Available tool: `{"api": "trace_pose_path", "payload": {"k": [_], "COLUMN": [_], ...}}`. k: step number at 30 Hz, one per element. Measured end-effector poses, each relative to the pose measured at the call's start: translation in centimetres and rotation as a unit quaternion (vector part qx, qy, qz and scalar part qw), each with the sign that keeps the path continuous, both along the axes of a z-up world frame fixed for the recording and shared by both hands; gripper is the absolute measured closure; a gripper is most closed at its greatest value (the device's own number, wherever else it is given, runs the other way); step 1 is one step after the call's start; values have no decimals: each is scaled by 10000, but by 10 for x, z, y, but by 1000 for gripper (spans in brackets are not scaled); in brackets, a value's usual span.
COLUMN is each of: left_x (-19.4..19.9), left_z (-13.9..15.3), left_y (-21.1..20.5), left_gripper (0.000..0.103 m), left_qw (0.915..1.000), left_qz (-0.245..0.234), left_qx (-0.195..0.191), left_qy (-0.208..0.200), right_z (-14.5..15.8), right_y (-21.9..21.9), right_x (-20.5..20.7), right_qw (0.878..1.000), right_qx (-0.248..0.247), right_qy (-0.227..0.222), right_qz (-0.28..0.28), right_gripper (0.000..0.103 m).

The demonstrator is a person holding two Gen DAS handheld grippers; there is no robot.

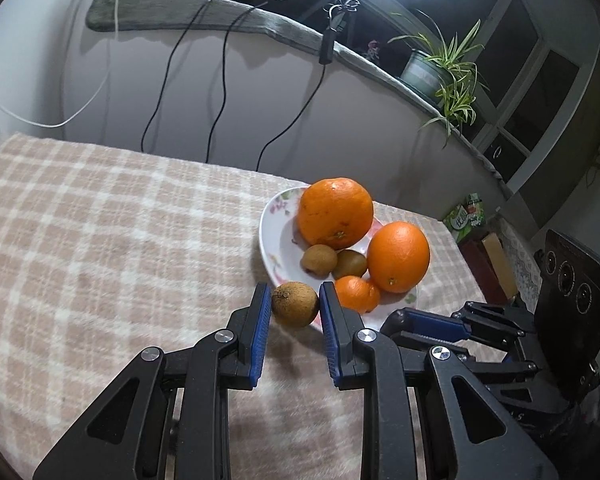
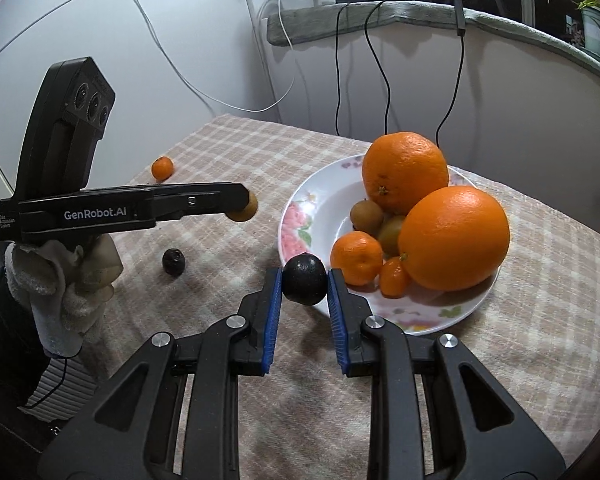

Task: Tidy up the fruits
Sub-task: 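Carry the kiwi and plum to the plate and open both grippers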

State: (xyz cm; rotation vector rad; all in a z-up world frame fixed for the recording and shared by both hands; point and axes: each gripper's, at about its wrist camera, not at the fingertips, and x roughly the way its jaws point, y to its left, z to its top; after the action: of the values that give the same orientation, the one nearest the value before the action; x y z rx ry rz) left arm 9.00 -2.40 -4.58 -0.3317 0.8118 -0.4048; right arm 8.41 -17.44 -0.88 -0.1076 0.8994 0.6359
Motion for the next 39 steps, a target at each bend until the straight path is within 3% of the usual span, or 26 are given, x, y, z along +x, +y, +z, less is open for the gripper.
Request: {"api": "trace_pose_path", "payload": {"k": [27, 32, 35, 36, 37, 39], "left_x": [44, 44, 44, 44, 45, 44], "left_z": [-10, -9, -8, -8, -7, -5], "left_y": [-19, -18, -15, -15, -14, -13], "left_gripper": [79, 53, 41, 38, 36, 31], "left_qw": [9999, 10000, 10000, 10000, 10000, 9999], "left_qz": [-54, -35, 45, 59, 71, 95], "left_qx": [61, 45, 23, 21, 28, 51], "left_qy": [98, 69, 72, 62, 53, 33], "right_z": [-16, -17, -14, -13, -12, -11], "right_y": [21, 21, 21, 21, 21, 21], "right_x": [30, 32, 31, 30, 28, 26], "right_qw": [9999, 10000, 10000, 10000, 9999, 9998], "right_qx": [-110, -59, -4, -34, -52, -28], "right_qy": [14, 14, -25, -67, -129, -143], "right_qz": [69, 65, 78, 65, 62, 99], "right_gripper": [79, 74, 53, 42, 37, 37]}}
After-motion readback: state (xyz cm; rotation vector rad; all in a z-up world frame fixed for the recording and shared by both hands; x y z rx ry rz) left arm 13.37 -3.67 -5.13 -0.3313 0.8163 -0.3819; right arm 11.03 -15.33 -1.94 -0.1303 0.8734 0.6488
